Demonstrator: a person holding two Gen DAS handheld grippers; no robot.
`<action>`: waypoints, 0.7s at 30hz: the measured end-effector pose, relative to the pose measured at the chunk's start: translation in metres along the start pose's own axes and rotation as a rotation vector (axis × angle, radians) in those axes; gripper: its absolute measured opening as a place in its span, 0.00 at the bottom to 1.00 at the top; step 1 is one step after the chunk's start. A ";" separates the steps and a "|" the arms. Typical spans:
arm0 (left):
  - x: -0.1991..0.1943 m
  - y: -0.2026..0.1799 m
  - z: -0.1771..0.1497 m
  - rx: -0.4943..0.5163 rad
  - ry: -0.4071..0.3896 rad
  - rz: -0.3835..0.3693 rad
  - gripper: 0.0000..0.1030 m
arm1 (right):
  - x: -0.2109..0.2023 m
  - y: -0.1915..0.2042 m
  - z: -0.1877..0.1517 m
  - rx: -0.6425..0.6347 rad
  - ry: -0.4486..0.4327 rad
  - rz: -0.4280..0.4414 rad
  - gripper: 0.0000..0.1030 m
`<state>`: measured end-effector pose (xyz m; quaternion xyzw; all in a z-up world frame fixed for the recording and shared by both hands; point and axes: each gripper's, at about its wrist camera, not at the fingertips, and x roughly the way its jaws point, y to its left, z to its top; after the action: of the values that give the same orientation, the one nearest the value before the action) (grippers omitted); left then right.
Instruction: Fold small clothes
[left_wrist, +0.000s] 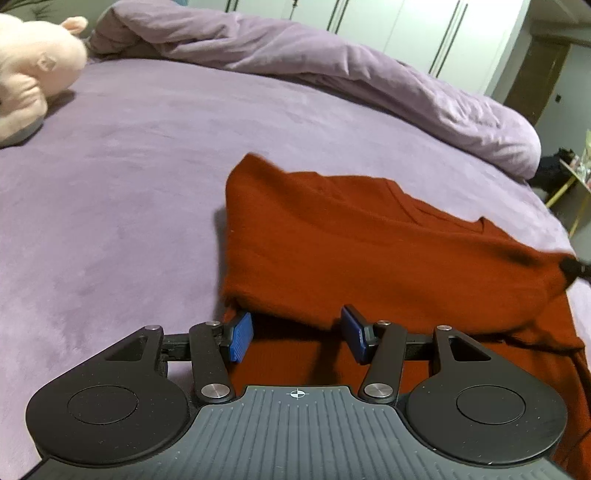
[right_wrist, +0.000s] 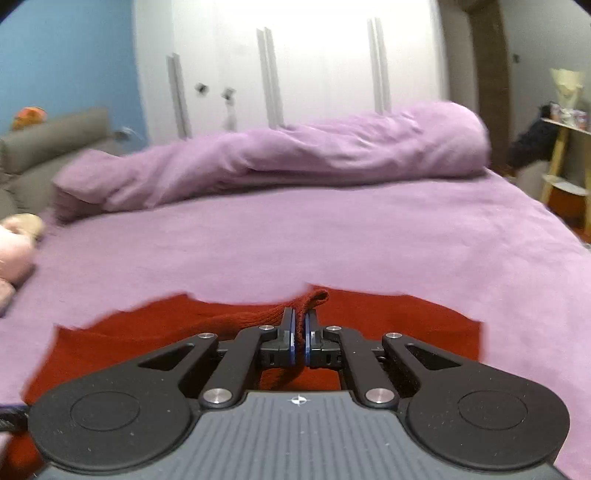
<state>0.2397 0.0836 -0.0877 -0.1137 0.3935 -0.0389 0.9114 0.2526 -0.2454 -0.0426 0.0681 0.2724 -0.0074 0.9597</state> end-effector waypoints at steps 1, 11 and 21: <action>0.001 -0.002 0.001 0.003 0.002 0.005 0.55 | 0.004 -0.009 -0.003 0.023 0.028 -0.016 0.04; 0.002 -0.010 0.002 0.020 0.024 -0.015 0.55 | 0.008 -0.034 -0.019 -0.028 0.008 -0.119 0.04; -0.022 -0.031 0.018 0.121 -0.065 -0.012 0.62 | 0.014 -0.047 -0.023 0.021 0.009 -0.307 0.11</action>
<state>0.2381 0.0602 -0.0523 -0.0617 0.3600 -0.0644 0.9287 0.2501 -0.2889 -0.0758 0.0359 0.2840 -0.1568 0.9452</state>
